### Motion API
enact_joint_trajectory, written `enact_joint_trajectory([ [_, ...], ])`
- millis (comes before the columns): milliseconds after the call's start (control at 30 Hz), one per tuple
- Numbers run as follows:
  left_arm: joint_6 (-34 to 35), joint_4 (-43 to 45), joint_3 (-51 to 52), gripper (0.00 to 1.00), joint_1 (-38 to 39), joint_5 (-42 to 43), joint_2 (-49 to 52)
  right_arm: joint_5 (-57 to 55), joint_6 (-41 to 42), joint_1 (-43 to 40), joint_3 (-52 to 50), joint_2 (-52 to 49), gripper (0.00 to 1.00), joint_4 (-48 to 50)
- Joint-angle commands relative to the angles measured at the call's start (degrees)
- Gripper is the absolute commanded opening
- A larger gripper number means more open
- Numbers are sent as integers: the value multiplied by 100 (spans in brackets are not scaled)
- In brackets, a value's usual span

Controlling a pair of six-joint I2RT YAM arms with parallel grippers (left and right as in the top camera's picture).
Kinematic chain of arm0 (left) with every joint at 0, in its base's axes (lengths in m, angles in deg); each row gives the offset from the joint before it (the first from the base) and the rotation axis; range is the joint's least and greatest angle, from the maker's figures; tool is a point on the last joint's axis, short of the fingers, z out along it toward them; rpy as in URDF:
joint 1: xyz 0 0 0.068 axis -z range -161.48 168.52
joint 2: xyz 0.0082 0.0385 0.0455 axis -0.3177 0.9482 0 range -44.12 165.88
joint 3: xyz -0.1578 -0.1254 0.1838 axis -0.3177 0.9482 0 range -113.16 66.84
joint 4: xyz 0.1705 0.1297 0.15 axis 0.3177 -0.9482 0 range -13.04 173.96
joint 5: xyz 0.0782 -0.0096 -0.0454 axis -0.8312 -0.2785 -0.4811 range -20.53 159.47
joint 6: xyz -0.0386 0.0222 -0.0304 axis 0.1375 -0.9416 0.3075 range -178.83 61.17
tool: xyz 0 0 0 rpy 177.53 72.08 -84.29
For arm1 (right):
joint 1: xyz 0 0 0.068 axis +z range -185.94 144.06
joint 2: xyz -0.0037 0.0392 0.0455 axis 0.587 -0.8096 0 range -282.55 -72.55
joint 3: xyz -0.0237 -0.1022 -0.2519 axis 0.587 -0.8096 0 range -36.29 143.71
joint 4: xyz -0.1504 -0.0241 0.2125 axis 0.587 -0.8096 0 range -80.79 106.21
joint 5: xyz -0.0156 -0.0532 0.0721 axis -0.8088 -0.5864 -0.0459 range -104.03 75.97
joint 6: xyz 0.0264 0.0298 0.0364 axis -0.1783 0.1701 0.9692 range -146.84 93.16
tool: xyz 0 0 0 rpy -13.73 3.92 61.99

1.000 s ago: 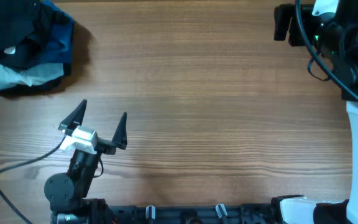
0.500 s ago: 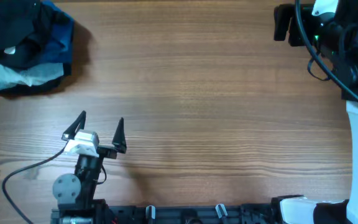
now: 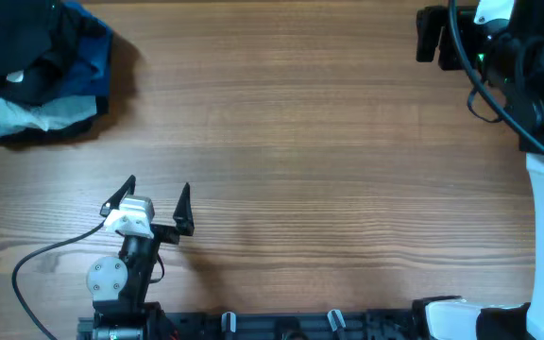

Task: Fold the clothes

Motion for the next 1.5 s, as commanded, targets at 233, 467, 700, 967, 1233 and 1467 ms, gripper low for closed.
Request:
enact_joint_trajectory([
  [233, 76, -24, 26, 100, 28, -74, -39, -105, -72, 13, 15, -57, 100, 11],
  [467, 74, -24, 26, 100, 28, -74, -39, -103, -70, 13, 15, -57, 100, 11],
  [700, 74, -24, 26, 100, 28, -74, -39, -103, -70, 15, 15, 9, 100, 9],
  [967, 74, -24, 26, 100, 28, -74, -39, -44, -52, 13, -149, 1259, 100, 22],
  [1233, 76, -24, 26, 100, 28, -74, -39, 1207, -52, -564, -4332, 3517, 100, 5117],
  [1467, 74, -24, 26, 100, 28, -74, -39, 1123, 94, -614, -7038, 4852, 100, 6485],
])
